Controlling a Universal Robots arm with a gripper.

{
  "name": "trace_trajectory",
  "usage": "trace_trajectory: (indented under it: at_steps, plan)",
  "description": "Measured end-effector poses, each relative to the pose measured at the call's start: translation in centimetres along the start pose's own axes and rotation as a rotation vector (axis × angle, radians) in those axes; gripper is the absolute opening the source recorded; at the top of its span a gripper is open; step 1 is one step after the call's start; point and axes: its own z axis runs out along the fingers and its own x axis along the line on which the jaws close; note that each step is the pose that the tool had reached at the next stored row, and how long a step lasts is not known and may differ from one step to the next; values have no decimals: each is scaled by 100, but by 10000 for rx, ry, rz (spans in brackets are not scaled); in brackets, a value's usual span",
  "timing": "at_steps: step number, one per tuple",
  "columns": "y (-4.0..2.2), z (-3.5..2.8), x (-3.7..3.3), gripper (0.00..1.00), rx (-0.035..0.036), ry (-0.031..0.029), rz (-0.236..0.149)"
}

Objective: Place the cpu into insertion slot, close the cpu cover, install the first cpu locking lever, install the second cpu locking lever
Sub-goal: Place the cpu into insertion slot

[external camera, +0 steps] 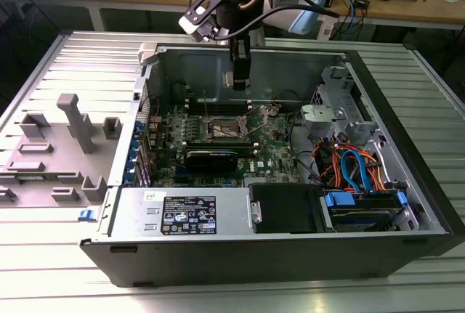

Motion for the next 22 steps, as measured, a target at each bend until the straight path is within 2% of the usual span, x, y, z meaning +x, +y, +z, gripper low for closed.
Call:
trace_trajectory:
  at_steps: [10, 22]
  plan:
    - [-7, 99, -7, 54, 0, -1, 0]
    - [-8, 112, -9, 54, -2, 3, 0]
